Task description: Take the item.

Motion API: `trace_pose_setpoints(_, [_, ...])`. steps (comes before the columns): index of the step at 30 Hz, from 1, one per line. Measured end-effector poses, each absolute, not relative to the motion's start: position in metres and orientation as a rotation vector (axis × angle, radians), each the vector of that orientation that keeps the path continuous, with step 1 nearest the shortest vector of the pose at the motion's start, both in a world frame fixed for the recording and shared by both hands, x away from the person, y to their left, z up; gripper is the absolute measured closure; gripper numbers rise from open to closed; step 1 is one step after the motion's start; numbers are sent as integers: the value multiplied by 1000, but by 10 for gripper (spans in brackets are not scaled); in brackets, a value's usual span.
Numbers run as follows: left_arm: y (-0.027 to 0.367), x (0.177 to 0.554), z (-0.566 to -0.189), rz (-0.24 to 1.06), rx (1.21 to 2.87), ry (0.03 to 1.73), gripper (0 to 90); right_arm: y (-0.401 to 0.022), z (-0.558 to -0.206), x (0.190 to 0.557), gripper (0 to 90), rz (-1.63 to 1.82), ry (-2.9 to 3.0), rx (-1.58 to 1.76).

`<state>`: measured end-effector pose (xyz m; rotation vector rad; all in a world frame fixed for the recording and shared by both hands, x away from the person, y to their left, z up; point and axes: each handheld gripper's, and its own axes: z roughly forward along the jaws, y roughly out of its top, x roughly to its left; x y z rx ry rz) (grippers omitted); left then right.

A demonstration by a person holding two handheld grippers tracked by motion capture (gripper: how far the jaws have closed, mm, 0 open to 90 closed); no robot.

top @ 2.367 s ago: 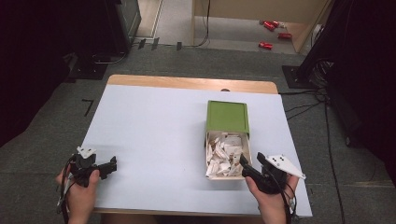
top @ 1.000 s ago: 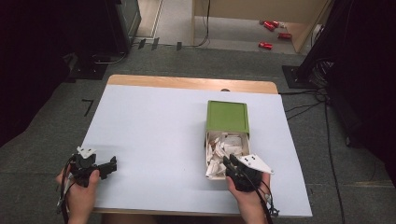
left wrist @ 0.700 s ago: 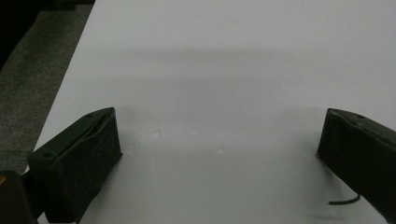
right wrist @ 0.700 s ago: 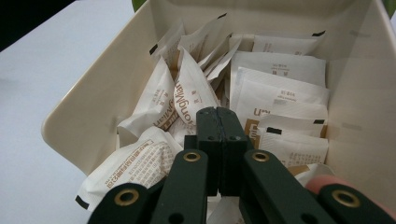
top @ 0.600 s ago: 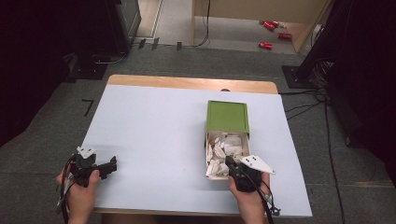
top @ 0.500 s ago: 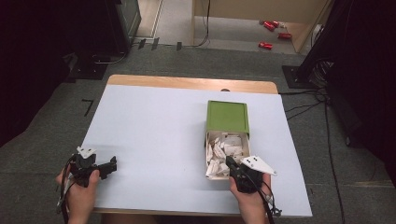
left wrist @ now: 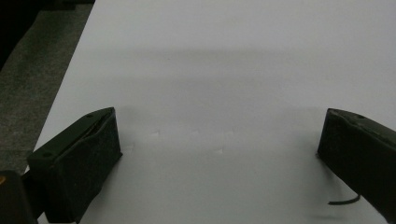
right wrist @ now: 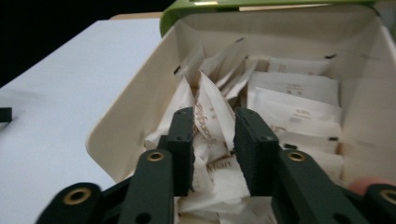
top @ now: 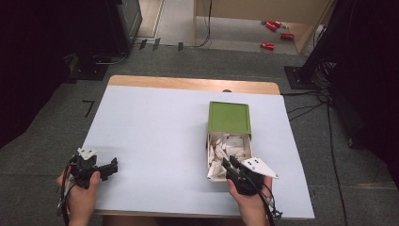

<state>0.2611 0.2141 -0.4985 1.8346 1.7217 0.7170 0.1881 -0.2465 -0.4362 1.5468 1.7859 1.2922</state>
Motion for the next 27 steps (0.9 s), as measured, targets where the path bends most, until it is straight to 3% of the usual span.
trace_pose_setpoints(15, [214,261,-499,718,1835,1722,0,-226,-450,207,563,1143,1826,1460])
trace_pose_setpoints(27, [214,261,-499,717,1836,1722,0,-227,-458,211,764,1100,1859,1467])
